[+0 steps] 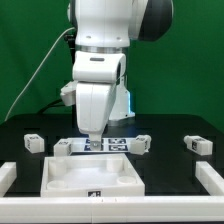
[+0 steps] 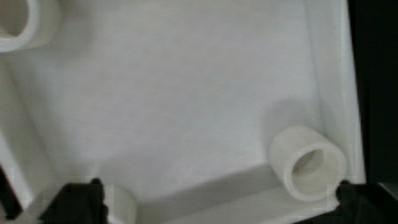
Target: Assemble one leg
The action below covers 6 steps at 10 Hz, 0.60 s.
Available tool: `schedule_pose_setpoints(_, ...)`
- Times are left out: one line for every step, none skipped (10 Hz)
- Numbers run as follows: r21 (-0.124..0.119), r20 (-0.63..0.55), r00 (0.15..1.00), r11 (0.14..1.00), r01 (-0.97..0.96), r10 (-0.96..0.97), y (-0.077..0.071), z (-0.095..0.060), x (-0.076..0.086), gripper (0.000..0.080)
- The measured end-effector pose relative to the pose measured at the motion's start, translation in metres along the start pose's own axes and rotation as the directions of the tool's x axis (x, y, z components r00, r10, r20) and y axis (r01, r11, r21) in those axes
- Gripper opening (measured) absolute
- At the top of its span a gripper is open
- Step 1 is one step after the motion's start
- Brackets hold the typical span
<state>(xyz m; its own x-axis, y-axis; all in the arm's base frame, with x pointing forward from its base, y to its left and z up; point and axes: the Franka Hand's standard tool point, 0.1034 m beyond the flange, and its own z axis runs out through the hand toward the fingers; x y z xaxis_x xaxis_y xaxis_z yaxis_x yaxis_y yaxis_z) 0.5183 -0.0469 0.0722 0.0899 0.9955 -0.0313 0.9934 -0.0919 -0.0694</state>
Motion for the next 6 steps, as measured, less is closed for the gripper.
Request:
schedule_pose_setpoints(-0.018, -0.007, 0.997, 0.997, 0.072, -0.072, -0.007, 0.009, -0.005, 0.065)
schedule_pose_setpoints(-0.05, -0.004, 0.99, 0.988, 0.144, -0.144, -0.012, 0.015, -0.004, 0.065)
schedule_pose_setpoints(-0.03, 0.002, 0.99, 0.99, 0.14, -0.14, -0.018, 0.018, -0.002, 0.065)
schedule_pose_setpoints(-0.029, 0.006, 0.989, 0.988, 0.149, -0.149, -0.018, 0.018, -0.001, 0.065)
schedule_pose_setpoints(-0.028, 0.006, 0.989, 0.989, 0.147, -0.147, -0.018, 0.019, -0.002, 0.065)
schedule_pose_setpoints(-0.027, 0.006, 0.989, 0.989, 0.146, -0.146, -0.018, 0.019, -0.003, 0.065)
